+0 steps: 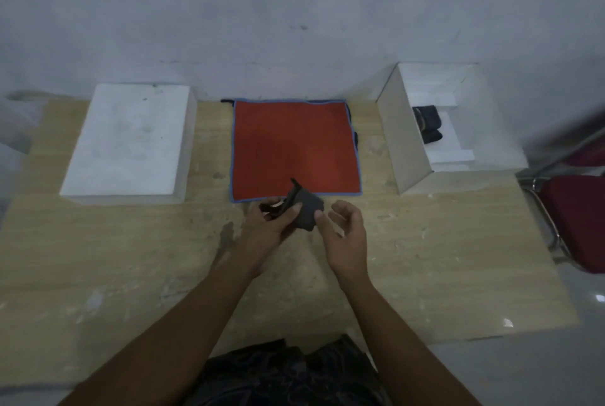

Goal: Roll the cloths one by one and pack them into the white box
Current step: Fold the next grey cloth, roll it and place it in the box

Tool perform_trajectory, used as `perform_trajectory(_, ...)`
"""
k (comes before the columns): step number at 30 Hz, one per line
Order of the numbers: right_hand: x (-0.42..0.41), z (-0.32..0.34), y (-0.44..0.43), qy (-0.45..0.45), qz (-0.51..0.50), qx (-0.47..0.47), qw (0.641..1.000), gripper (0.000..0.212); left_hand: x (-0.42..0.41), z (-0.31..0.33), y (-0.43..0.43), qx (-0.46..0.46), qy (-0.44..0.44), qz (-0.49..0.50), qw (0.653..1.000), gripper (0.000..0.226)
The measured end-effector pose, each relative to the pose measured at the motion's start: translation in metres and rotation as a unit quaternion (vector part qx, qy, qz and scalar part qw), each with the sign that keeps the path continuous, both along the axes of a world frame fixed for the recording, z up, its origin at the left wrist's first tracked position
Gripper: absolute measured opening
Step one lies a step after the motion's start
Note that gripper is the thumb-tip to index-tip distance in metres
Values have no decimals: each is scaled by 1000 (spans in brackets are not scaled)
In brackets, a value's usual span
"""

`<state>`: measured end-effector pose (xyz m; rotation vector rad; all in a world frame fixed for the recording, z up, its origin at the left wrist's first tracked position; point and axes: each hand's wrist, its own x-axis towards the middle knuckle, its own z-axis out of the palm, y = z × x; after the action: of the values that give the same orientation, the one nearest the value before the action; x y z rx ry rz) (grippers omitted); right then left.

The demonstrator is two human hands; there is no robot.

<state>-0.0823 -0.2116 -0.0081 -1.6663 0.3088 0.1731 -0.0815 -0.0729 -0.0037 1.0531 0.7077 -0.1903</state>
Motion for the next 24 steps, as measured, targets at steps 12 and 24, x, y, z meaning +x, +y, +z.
perform_trajectory(12,93,58,-117,-62,-68,114,989,31,99,37,-119,82,-120,-131,981,49)
perform_trajectory(24,266,22,-238,-106,-98,-271,952,24,199,27,-175,200,-67,-172,962,34)
